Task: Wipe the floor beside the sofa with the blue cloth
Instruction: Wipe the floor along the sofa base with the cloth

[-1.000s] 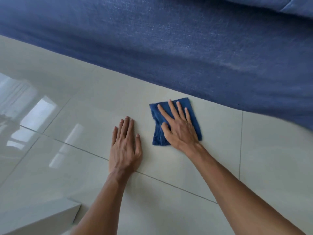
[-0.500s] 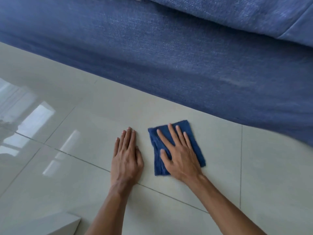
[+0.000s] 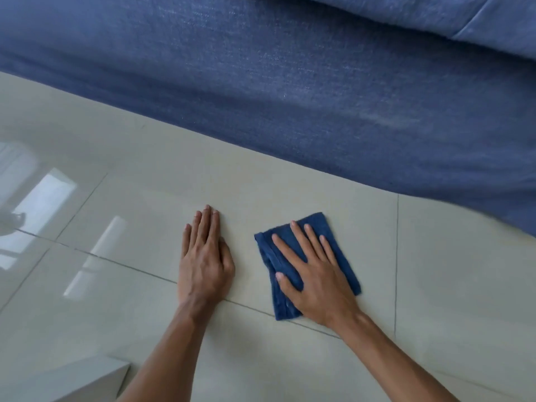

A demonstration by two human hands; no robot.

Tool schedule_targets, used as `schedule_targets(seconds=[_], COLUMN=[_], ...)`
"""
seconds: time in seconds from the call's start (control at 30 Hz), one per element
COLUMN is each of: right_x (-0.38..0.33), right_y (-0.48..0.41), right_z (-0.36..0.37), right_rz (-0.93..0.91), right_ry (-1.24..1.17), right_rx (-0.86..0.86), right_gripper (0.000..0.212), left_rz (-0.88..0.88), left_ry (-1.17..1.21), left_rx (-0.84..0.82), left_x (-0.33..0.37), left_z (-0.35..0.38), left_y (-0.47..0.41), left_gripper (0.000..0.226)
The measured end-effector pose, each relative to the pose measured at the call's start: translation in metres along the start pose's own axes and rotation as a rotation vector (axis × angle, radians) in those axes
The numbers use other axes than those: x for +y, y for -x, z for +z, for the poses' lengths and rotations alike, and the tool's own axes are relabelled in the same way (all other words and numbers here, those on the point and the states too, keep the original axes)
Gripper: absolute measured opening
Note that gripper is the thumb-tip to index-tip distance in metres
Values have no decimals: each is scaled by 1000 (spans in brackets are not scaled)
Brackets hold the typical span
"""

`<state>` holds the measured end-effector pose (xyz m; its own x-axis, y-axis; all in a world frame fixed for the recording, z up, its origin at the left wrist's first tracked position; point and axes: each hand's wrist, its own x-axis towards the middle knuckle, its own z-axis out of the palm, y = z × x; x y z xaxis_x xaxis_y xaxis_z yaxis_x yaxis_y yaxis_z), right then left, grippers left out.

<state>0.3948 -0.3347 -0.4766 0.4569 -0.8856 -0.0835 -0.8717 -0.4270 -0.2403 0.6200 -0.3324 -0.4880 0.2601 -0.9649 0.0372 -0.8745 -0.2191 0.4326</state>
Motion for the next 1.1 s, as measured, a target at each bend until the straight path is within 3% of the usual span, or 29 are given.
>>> schedule_targets(seconds=[0.1,0.2,0.23,0.37,0.4,0.47,0.6,0.67,0.73,0.8,0.87,0.97,1.03,1.1], right_x=[61,35,14,-9,5,43,40,9,-6,1,37,83,71,39], right_y=[-6,-77,-89,-9,22,42,-40,-48,3,76,107,57,11,9], right_z=[-10,-9,-5,5,2,-2,-4,2,8,6,0,-7,-8,1], right_rz=[257,656,628,114,118,309,723,578,283,157,231,510,667,615], right_ry=[55,-32,-40,3,-3,28,-14,-13,13,1,22,75,48,34], right_rx=[78,200,198,64,44,105,205,201,101,14,38,146,188,189], right_gripper=[66,68,67,62,61,63,68,64,62,62,63,66,68,66], left_rz=[-16,-15,-14,-19,-21,-31,-27,-15,-11,0,-10,1,2,-6], left_ry=[-3,-4,-3,-17,-18,-14,-12,-13,-19,-24,-18,-29,-25,-26], left_rx=[14,-15,-22,-10,-9,-3,4,-1,-2,-5,-2,10,12,3], left_x=[2,4,4,3,4,4,4,3,2,1,1,0,1,2], left_z=[1,-1,-2,-2,-1,-1,1,1,0,2,2,3,3,3], left_y=[-1,1,1,1,1,2,2,1,1,1,1,1,0,0], left_gripper=[60,60,60,59,59,59,59,59,60,59,59,59,59,59])
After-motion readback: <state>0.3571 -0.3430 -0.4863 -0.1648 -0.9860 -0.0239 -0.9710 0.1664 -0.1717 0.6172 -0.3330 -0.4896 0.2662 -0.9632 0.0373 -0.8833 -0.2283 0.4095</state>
